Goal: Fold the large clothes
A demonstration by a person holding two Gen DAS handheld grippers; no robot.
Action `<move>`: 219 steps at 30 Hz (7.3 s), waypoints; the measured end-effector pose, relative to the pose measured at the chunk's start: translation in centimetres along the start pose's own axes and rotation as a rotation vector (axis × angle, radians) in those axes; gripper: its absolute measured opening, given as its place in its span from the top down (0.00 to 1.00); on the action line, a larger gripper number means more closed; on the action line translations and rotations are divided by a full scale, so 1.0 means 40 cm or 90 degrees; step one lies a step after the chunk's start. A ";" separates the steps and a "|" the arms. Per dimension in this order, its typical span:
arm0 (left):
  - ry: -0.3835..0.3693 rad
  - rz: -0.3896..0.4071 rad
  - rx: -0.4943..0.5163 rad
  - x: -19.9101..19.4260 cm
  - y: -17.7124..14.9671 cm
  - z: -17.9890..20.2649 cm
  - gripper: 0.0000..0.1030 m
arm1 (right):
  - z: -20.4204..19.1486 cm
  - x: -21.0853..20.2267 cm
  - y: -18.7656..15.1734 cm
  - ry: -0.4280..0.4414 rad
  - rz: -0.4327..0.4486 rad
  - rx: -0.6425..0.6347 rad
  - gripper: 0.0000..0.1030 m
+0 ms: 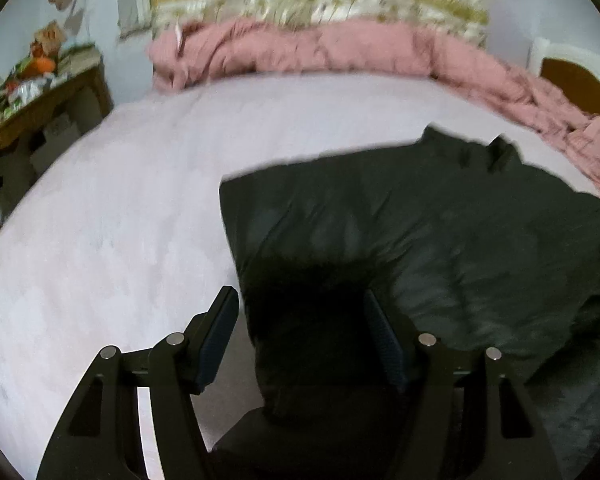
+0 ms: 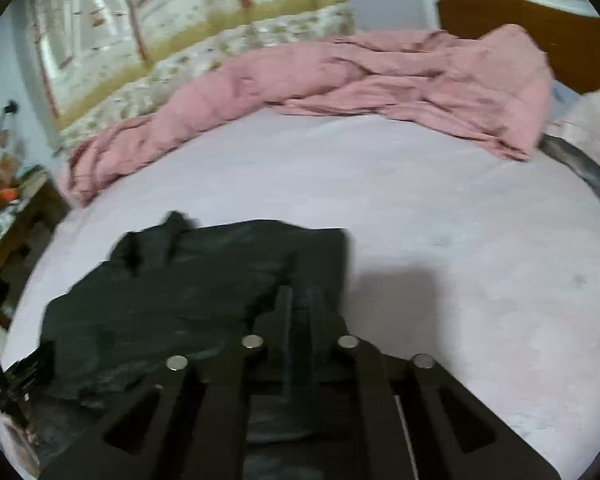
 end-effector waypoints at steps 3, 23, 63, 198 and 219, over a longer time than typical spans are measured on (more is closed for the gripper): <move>0.024 0.020 0.000 -0.027 0.012 -0.009 0.22 | -0.084 0.036 -0.006 0.036 -0.008 -0.058 0.44; 0.073 -0.073 -0.027 0.065 -0.031 -0.051 0.21 | -0.062 0.152 -0.106 -0.096 -0.118 -0.079 0.95; 0.019 0.316 0.023 -0.508 -0.094 0.148 0.00 | -0.225 -0.383 -0.283 0.009 0.155 -0.228 0.11; -0.014 0.093 0.044 -0.267 -0.029 0.151 0.60 | -0.276 -0.194 -0.183 -0.064 0.110 -0.251 0.70; -0.016 0.195 0.021 -0.354 -0.021 0.137 0.18 | -0.185 -0.179 -0.218 -0.023 0.114 -0.143 0.44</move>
Point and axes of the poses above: each gripper's, at about its wrist camera, not at the fingertips, and x roughly the way its jaws point, z to its right, y to its top, the point moved 9 cm from there along x, roughly the way its jaws point, and after that the axes turned 1 degree about -x, right-handed, at the moved point
